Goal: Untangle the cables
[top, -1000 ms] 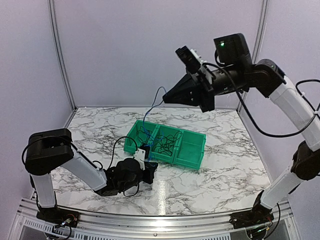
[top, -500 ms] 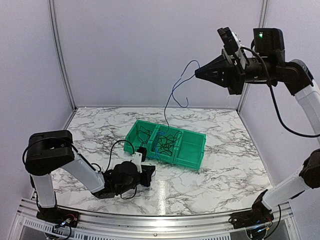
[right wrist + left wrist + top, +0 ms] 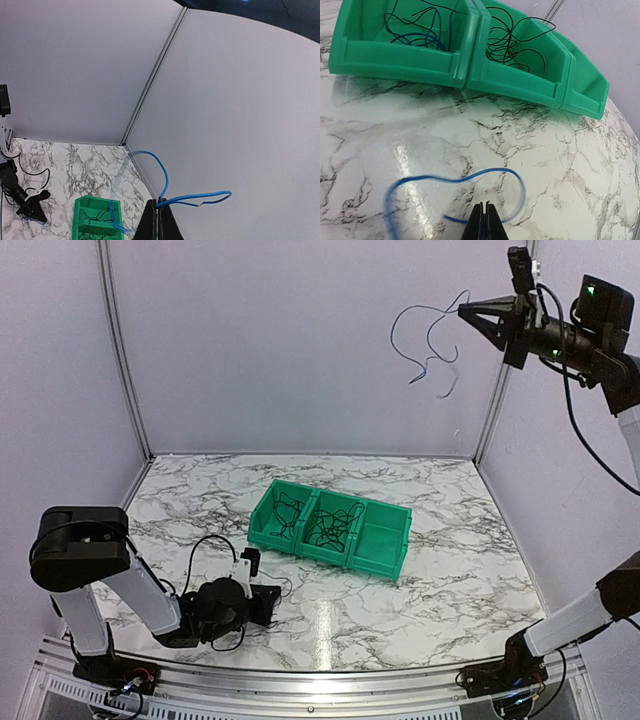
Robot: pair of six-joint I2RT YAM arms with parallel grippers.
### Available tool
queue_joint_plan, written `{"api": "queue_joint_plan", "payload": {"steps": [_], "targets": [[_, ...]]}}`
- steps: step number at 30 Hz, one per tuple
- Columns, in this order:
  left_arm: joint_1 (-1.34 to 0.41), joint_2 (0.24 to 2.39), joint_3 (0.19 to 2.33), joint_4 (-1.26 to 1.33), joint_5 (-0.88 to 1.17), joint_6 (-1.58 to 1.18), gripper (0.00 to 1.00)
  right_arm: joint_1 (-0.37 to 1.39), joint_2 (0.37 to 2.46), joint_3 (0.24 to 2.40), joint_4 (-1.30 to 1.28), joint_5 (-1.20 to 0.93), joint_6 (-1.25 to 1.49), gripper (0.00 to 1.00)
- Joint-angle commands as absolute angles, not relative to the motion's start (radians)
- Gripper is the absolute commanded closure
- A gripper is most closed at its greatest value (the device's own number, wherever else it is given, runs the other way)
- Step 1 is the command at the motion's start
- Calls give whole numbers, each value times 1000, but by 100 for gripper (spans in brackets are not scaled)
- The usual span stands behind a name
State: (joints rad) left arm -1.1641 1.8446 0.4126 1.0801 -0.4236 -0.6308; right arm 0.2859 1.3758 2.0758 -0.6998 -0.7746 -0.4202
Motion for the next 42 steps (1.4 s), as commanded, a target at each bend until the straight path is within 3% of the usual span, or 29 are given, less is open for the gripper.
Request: {"api": "queue_joint_plan", "payload": {"steps": [1, 7, 25, 42], "targets": [[-1168, 1802, 347, 1167, -476, -695, 100, 243, 1373, 2103, -604, -709, -341, 100], [-1168, 1772, 322, 1180, -486, -687, 100, 212, 1365, 2021, -551, -684, -327, 100], [-1169, 1699, 311, 1179, -494, -660, 100, 212, 1277, 1484, -491, -698, -388, 100], [-1169, 1688, 302, 1178, -498, -667, 100, 212, 1309, 1218, -492, -697, -479, 100]]}}
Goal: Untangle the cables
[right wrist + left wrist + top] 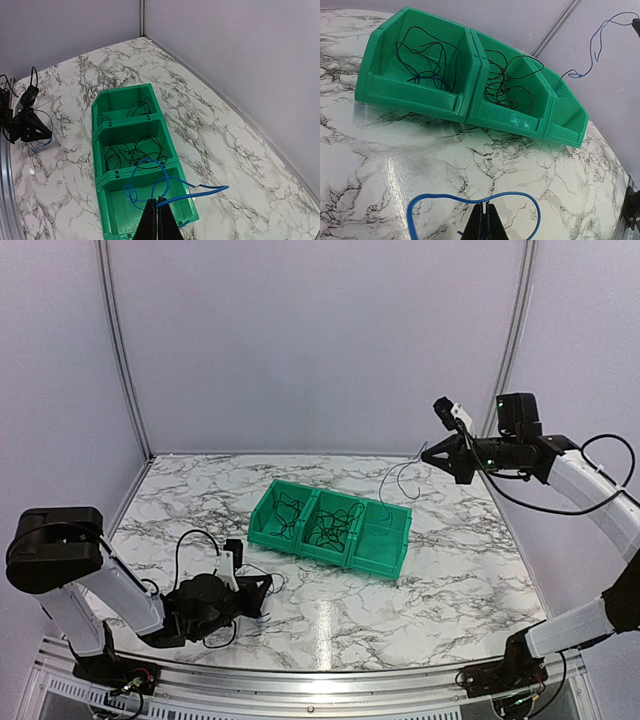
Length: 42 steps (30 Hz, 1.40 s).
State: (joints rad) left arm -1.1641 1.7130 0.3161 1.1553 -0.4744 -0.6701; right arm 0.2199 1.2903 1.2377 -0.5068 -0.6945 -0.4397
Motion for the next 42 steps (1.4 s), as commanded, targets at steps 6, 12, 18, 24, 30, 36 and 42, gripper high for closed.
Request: {"api": "queue_joint_plan", "payload": {"steps": [6, 12, 18, 24, 30, 36, 42], "targets": [[-1169, 1689, 305, 1177, -499, -674, 100, 215, 1418, 1191, -531, -713, -518, 100], [-1169, 1688, 307, 1176, -495, -675, 100, 259, 1521, 1181, -560, -701, -543, 100], [-1169, 1688, 309, 1173, -494, -675, 100, 363, 1585, 1148, -542, -577, -553, 97], [-1169, 1684, 314, 1170, -481, -664, 100, 387, 1597, 1197, -604, -468, -544, 54], [-1169, 1687, 341, 1170, -404, -619, 100, 396, 1506, 1217, -615, -481, -526, 44], [-1170, 1690, 399, 1169, -329, -583, 100, 513, 1511, 1237, -646, -638, -526, 37], [-1171, 1696, 453, 1170, -312, -581, 100, 670, 1622, 1320, -683, -731, -474, 37]]}}
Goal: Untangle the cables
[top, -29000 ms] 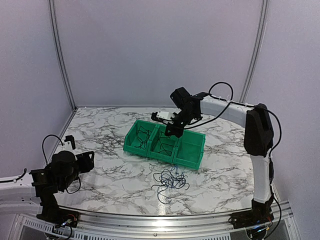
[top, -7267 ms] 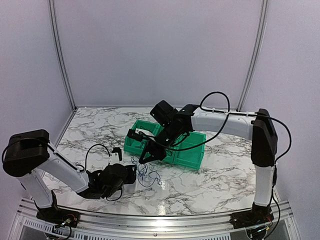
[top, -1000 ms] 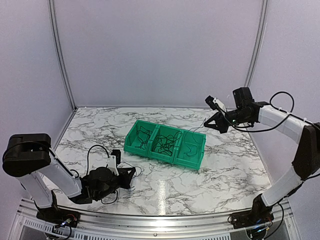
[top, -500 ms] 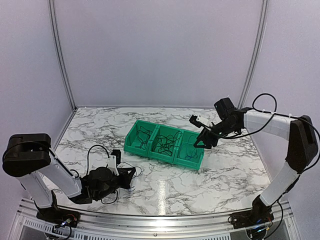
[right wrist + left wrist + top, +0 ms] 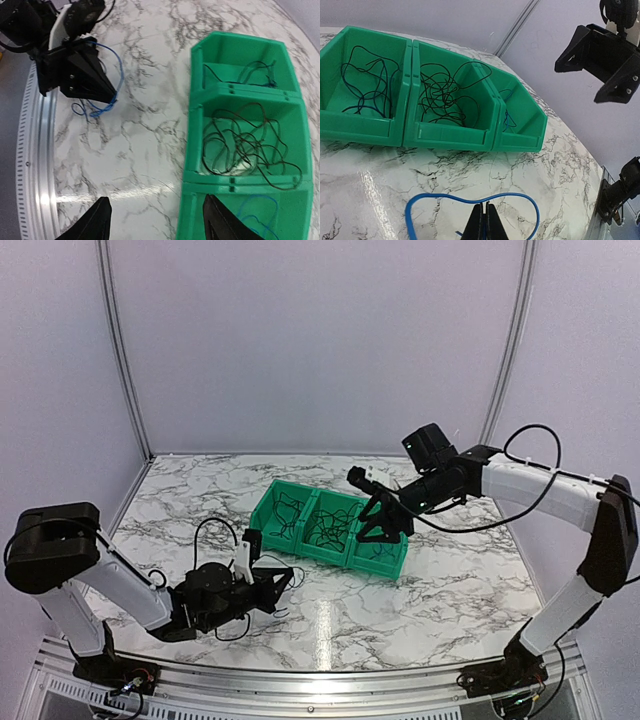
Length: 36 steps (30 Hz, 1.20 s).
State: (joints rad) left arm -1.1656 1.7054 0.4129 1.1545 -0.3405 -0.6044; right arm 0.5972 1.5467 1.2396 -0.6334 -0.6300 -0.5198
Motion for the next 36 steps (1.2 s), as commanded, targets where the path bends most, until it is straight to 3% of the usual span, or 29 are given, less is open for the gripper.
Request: {"api": "queue_joint_plan", "payload": {"steps": [1, 5, 9, 15, 20, 24, 28, 31, 33, 36], "targets": [[-1173, 1697, 463, 1169, -311, -580, 100, 692, 1654, 1344, -700, -748, -470, 36], [-1180, 1701, 496, 1167, -322, -578, 100, 761, 1772, 1447, -760, -778, -441, 25], [-1187, 1698, 510, 1161, -341, -568, 100, 788, 1842, 1523, -786, -812, -389, 25], [-1190, 1689, 511, 1158, -353, -559, 100, 790, 1882, 1540, -757, -801, -319, 30], [-1193, 1685, 515, 1159, -354, -555, 100, 791, 1922, 1548, -762, -820, -308, 43], [-1196, 1688, 514, 1158, -356, -554, 100, 794, 1941, 1555, -762, -835, -304, 45], [-1199, 1687, 514, 1159, -359, -553, 100, 794, 1952, 1557, -763, -840, -308, 62], [-1200, 1691, 518, 1158, -360, -552, 99, 794, 1956, 1555, -761, -853, -315, 84], [-1200, 1698, 521, 1158, -360, -551, 92, 794, 1952, 1555, -760, -870, -325, 97], [-1200, 1715, 531, 1158, -370, -550, 83, 795, 1942, 1557, -762, -904, -327, 100]]}}
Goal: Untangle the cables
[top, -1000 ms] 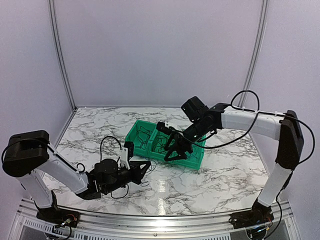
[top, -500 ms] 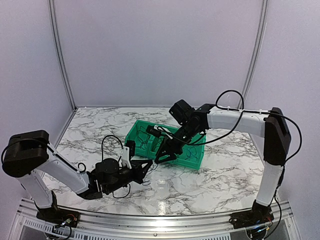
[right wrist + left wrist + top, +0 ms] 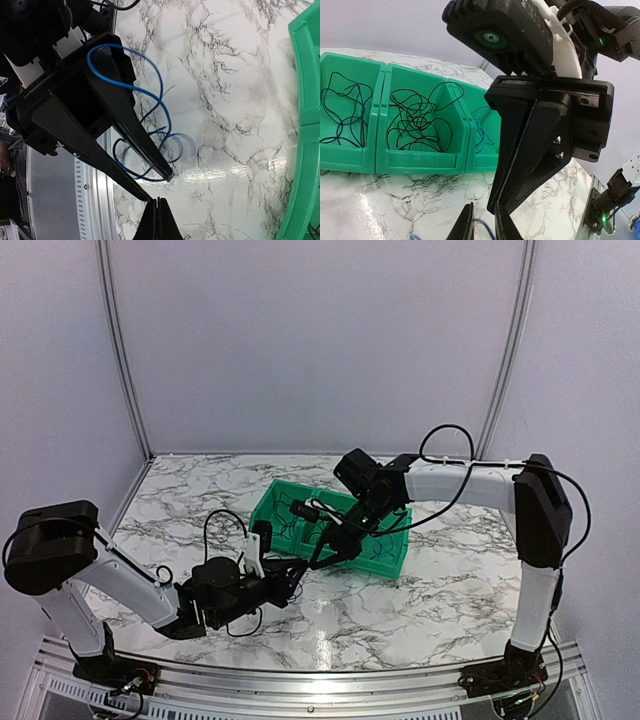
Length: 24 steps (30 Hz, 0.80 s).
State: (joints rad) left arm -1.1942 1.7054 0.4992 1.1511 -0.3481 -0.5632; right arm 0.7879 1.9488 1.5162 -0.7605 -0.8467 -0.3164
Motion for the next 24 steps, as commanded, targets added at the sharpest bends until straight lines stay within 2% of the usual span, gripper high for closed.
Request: {"api": "queue_joint_plan", "payload": {"steps": [1, 4, 9, 11, 14, 16, 18, 24], "targets": [[-1200, 1720, 538, 1155, -376, -548, 83, 796, 1938, 1556, -765, -913, -329, 100], [-1200, 1737, 556, 1148, -389, -537, 84, 796, 1924, 1552, -767, -914, -334, 100], [-1200, 1717, 541, 1147, -416, -551, 91, 795, 1892, 1508, -749, -823, -347, 100], [-1200, 1688, 504, 1143, -426, -581, 93, 799, 1875, 1475, -732, -780, -359, 95], [-1200, 1630, 434, 1143, -407, -643, 94, 804, 1854, 1433, -715, -727, -381, 79], [-1200, 1589, 387, 1138, -386, -684, 91, 810, 1844, 1417, -705, -696, -397, 68], [-1200, 1543, 335, 1115, -403, -748, 82, 822, 1845, 1414, -701, -661, -416, 61], [-1200, 1450, 292, 925, -497, -792, 58, 893, 1877, 1418, -651, -489, -470, 54]]}}
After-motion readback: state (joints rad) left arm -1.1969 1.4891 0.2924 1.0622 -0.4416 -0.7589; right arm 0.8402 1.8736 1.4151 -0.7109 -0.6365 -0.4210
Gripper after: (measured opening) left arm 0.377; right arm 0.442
